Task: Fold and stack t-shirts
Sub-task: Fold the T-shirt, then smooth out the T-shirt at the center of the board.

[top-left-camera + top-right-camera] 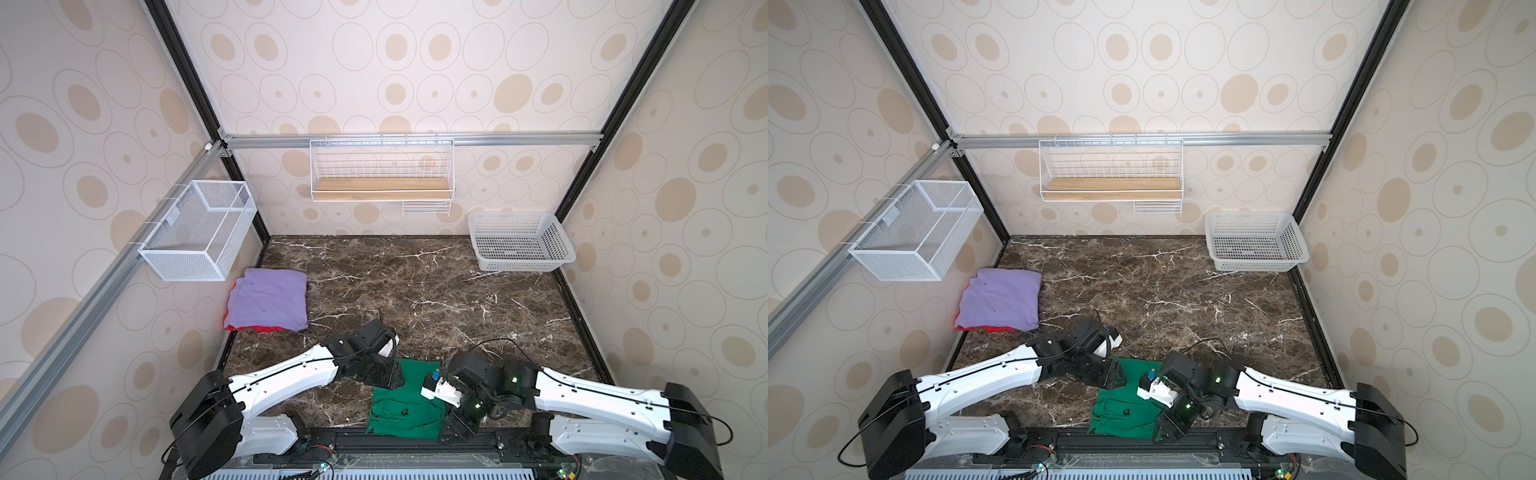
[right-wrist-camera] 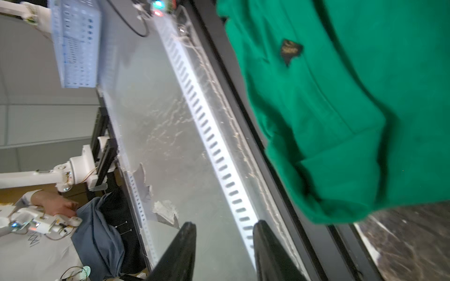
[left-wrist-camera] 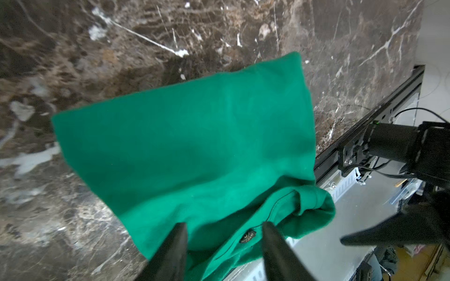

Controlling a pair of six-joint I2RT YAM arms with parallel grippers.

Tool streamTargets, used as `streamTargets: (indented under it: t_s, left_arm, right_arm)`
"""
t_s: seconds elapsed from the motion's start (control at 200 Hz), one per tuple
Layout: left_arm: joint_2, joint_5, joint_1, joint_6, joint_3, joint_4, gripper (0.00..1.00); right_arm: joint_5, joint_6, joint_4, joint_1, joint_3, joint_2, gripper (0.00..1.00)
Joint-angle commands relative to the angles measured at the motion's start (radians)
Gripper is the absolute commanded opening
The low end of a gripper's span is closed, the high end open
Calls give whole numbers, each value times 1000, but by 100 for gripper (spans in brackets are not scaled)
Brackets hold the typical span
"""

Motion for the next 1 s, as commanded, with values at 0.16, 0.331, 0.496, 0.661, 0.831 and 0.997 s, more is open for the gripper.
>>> streamTargets:
  t_s: [0.16,0.331,0.496,0.661,0.831,0.997]
  left_arm:
    - [97,-40,-61,22,63,-11,36]
    - [132,-24,-120,-2,44,-15,36]
    - [115,-32,-206,-46,36,-47,36]
    - [64,-29,-237,-96,3,-64,36]
    - [0,-2,-296,-184,-65,-55,37]
    - [-32,36,-389,-262,-108,-29,38]
  right_arm:
    - [204,-70,-23,-4,12,-134,55]
    - [291,-128,63,-151,58,-38,57]
    - [193,-116,240,-321,50,160,55]
    - [101,-108,327,-334,110,346,50]
    - [82,-110,345,-334,147,412,49]
    - [105,-137,324,-334,159,454,49]
